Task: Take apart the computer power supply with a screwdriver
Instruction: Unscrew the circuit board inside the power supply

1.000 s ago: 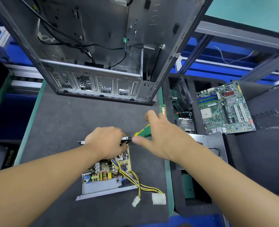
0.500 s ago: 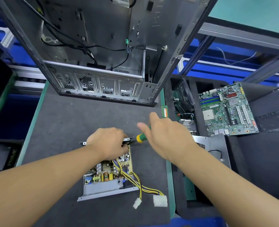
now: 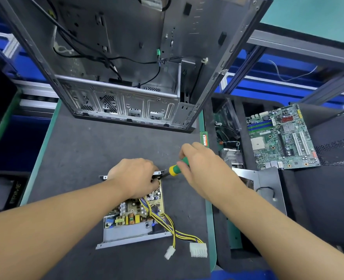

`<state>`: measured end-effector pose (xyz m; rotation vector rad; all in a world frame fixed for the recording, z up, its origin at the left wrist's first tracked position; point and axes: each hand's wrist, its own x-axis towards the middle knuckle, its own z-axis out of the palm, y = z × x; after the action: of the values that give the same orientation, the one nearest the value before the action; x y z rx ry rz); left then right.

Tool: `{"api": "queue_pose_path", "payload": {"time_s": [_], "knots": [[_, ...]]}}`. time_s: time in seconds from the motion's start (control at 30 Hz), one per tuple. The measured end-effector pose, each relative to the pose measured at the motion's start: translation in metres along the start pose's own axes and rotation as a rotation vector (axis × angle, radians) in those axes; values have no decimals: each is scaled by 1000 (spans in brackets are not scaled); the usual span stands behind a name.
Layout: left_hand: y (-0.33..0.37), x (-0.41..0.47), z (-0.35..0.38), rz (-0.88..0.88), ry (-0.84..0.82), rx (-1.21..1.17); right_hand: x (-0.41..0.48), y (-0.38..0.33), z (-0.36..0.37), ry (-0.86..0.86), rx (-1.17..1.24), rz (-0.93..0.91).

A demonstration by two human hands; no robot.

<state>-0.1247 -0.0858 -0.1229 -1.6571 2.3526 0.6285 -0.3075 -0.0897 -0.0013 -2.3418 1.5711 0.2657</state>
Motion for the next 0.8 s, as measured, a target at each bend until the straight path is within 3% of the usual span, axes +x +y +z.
{"api": "queue_pose_path", "payload": {"time_s": [0.43, 0.7, 0.8], "knots": [[-1, 0, 0, 0, -6, -27, -18, 23, -14, 134, 161, 72], [2, 1, -3, -29, -18, -58, -56, 57, -8, 182, 158, 255], [22, 6, -12, 71, -56, -32, -77, 62, -4, 208, 204, 324]]}}
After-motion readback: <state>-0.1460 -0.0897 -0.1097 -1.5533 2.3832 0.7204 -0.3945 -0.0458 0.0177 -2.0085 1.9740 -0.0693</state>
